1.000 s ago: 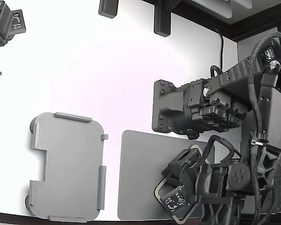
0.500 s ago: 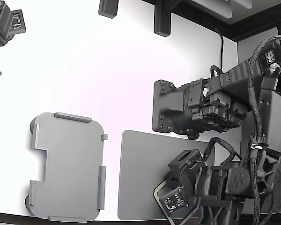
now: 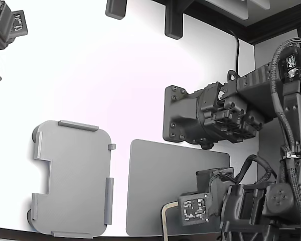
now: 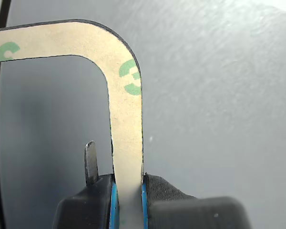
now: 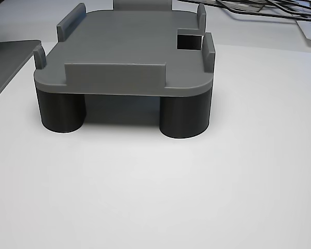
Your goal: Move top rectangular frame to the holder.
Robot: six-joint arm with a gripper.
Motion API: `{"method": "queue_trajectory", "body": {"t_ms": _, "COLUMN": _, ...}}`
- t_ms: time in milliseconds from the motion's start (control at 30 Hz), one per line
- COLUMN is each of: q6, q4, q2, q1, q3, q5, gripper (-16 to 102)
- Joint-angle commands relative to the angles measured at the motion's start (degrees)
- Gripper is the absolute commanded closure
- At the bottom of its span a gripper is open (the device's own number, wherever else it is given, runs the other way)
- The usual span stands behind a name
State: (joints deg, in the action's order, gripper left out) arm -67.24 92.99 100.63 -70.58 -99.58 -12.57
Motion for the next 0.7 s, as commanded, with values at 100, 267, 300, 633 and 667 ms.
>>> {"method": "queue_trajectory", "body": {"t_ms": 100, "q6": -28.4, "q4": 1.8, "q2": -2.2, "q1": 8.7, "q3": 12.5, "q5": -2.8, "gripper": 97}}
{"method": "queue_trajectory", "body": {"t_ms": 267, "q6": -43.2, "q4": 1.9, "q2": -4.4, "q1": 13.2, "q3": 13.9, "q5": -4.3, "gripper": 97}}
{"method": "queue_trajectory", "body": {"t_ms": 300, "q6": -45.4, "q4": 1.9, "q2": -4.9, "q1": 14.1, "q3": 14.4, "q5": -4.6, "gripper": 97}}
{"method": "queue_trajectory", "body": {"t_ms": 633, "q6": -59.9, "q4": 1.9, "q2": -12.8, "q1": 25.6, "q3": 21.9, "q5": -2.5, "gripper": 97}}
{"method": "queue_trajectory", "body": {"t_ms": 667, "q6": -60.8, "q4": 1.9, "q2": -13.7, "q1": 26.2, "q3": 22.8, "q5": -2.9, "gripper": 97}}
